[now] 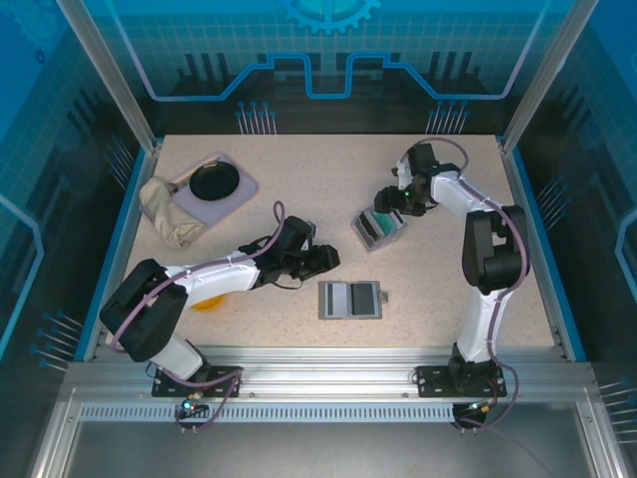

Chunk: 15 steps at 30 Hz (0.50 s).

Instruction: Put the credit cards into the card holder

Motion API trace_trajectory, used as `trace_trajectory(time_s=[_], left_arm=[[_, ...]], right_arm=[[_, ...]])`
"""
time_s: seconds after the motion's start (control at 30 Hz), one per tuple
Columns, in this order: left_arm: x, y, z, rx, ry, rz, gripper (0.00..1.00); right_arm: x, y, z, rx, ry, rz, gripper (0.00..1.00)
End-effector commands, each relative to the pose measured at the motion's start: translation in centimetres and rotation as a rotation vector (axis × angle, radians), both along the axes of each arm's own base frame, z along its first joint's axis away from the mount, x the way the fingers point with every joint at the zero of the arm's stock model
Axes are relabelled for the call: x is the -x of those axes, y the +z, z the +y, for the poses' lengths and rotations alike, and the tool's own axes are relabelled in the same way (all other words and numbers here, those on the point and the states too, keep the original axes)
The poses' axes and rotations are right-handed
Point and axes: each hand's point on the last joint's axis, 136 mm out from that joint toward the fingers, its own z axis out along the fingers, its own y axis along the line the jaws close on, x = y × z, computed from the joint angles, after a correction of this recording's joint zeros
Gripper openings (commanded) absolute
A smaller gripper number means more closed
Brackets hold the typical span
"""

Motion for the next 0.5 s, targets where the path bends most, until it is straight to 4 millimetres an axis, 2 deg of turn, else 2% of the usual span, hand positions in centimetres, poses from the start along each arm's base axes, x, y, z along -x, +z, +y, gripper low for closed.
trace_trajectory(time_s=[0.0, 0.23, 0.4, 0.47], left_arm=[[-0.9, 0.8, -0.3, 0.051, 0.003, 0.0, 0.55], [-2.1, -0.3, 0.6, 0.039, 0.038, 0.035, 0.53], [-2.8, -1.4, 2.0, 0.022, 0.088, 0.069, 0.5], [-3.0, -1.5, 2.7, 0.014, 0.111, 0.073, 0.5]], right_arm=[[1.8, 1.4, 3.5, -0.198, 0.137, 0.047, 0.68], [5.1, 2.0, 7.4, -0.288, 0.292, 0.055, 0.65], [6.6, 2.6, 9.6, -0.303, 0.359, 0.059, 0.63], [6.5, 3.1, 9.8, -0.264, 0.349, 0.041, 0.62]])
